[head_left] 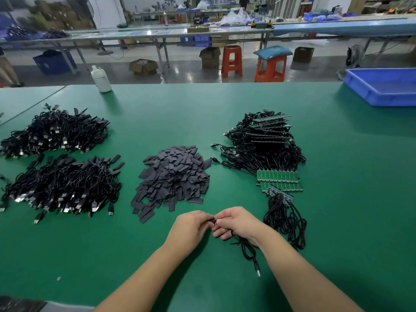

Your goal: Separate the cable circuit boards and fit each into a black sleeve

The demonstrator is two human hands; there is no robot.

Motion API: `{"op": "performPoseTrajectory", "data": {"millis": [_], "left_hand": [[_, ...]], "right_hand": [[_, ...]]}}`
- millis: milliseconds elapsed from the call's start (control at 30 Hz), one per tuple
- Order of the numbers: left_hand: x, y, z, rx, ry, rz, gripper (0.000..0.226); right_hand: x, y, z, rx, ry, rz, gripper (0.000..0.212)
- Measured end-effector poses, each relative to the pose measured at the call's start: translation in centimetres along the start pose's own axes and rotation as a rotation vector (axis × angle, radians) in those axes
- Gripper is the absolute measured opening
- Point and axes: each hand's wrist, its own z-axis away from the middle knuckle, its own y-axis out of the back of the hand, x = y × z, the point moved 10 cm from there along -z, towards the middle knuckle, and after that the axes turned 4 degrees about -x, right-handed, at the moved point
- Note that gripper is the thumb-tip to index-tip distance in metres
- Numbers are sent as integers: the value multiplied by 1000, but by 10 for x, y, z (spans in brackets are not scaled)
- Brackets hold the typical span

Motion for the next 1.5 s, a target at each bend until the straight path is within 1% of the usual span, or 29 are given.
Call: {"op": "performPoseTrajectory", "data": {"millis": [200, 400, 467, 533, 600, 633, 700, 733, 767, 867, 900, 933, 1000, 1067, 1133, 1167, 1233, 1333, 1400, 1433, 1500], "left_hand": [[2, -15, -1, -116, 30, -93, 28], [9, -29, -6, -272, -8, -435, 38], [13, -34, -7, -314, -8, -525, 37], [15, -37, -8, -344, -11, -575, 34], [16, -37, -10, -327, -12, -558, 35], [15, -35, -10, -305, -14, -517, 40], [13, -31, -10, -251, -6, -385, 60], [11, -27, -9, -209, 30, -281, 67], [8, -21, -8, -138, 84, -152, 69], [-7, 1, 4, 172, 288, 255, 50], [-12, 2, 9, 230, 351, 336, 45], [-15, 0, 13, 244, 399, 396, 40], [-12, -14, 15, 171, 433, 554, 28], [0, -37, 16, 26, 454, 848, 18], [14, -55, 18, -89, 463, 1095, 20], [17, -58, 18, -100, 466, 1144, 20], [16, -56, 19, -54, 488, 1212, 19], [8, -44, 16, -5, 498, 1222, 19], [-1, -31, 16, 5, 504, 1193, 16], [-8, -22, 16, 16, 510, 1165, 15], [-30, 5, 15, 60, 510, 1038, 12]], "right_hand": [[1, -4, -2, -19, -11, 23, 27], [-2, -6, 2, -32, 7, 39, 28], [-3, -6, 3, -29, 7, 27, 28], [-4, -6, 4, -20, 9, 17, 27], [-5, -7, 4, -6, 11, 11, 23], [-5, -7, 4, 4, 12, 13, 21], [-5, -7, 3, 21, 15, 16, 21], [-4, -7, 4, 31, 23, 6, 21], [-5, -5, 4, 46, 35, -18, 19], [-7, 7, 7, 128, 77, -187, 17], [-8, 11, 8, 154, 94, -249, 17], [-10, 13, 8, 173, 113, -305, 18], [-20, 14, 9, 194, 161, -412, 20], [-32, 15, 10, 230, 219, -513, 21], [-46, 17, 11, 268, 272, -613, 22], [-52, 18, 11, 279, 291, -657, 22], [-63, 17, 10, 279, 311, -687, 21], [-72, 17, 10, 278, 325, -633, 22], [-74, 22, 10, 310, 305, -480, 26], [-75, 28, 12, 351, 279, -318, 28], [-82, 50, 20, 484, 235, 122, 25]]}}
